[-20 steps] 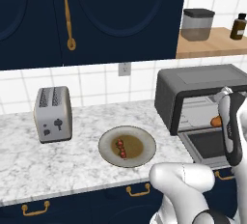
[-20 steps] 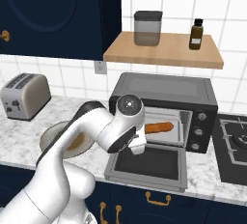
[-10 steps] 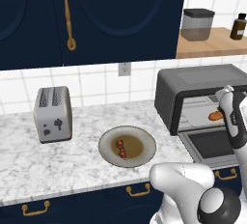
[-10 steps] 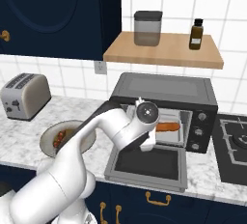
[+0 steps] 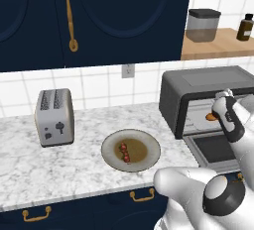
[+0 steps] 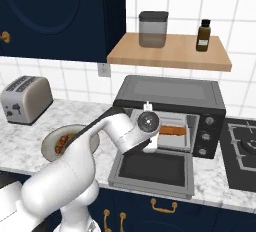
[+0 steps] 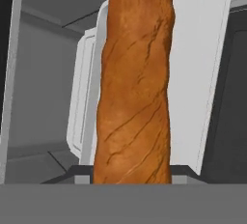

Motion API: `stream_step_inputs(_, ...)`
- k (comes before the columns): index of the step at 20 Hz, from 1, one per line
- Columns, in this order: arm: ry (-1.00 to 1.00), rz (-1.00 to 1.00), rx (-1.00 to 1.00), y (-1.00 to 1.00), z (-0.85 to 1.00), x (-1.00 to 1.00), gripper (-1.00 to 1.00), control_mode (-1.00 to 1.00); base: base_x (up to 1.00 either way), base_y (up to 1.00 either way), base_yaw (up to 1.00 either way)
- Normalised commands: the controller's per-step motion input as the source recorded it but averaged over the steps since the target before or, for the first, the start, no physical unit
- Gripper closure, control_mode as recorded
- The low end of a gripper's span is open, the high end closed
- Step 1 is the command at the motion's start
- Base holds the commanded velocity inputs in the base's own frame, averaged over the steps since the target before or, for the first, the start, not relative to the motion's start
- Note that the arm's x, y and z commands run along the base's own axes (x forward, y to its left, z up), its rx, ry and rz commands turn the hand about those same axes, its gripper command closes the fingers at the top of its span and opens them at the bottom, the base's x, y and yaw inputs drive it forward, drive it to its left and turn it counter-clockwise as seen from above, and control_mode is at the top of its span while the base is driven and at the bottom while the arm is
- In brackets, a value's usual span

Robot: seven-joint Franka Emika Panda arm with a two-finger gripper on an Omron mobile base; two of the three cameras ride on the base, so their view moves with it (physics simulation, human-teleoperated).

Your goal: Pick up the kebab skewer and baguette bread, and place them inside the toaster oven. Close the toaster oven door and start by setting the timer.

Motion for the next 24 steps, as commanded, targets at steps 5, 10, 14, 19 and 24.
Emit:
stream_step_inputs(5, -0.05, 0.0, 0.0, 0.0, -0.26, 0.43, 1.0, -1.0, 0.0, 0.0, 0.0)
stream_step_inputs(10, 0.0, 0.0, 0.02, -0.08, -0.26, 0.29, 1.0, -1.0, 0.0, 0.0, 0.0)
stream_step_inputs(14, 0.0, 0.0, 0.05, -0.11, -0.09, 0.31, 1.0, -1.0, 0.0, 0.0, 0.0)
stream_step_inputs(19, 0.0, 0.0, 0.02, 0.0, -0.01, 0.31, 1.0, -1.0, 0.0, 0.0, 0.0)
stream_step_inputs(24, 0.02, 0.0, 0.0, 0.0, 0.0, 0.24, -1.0, -1.0, 0.0, 0.0, 0.0)
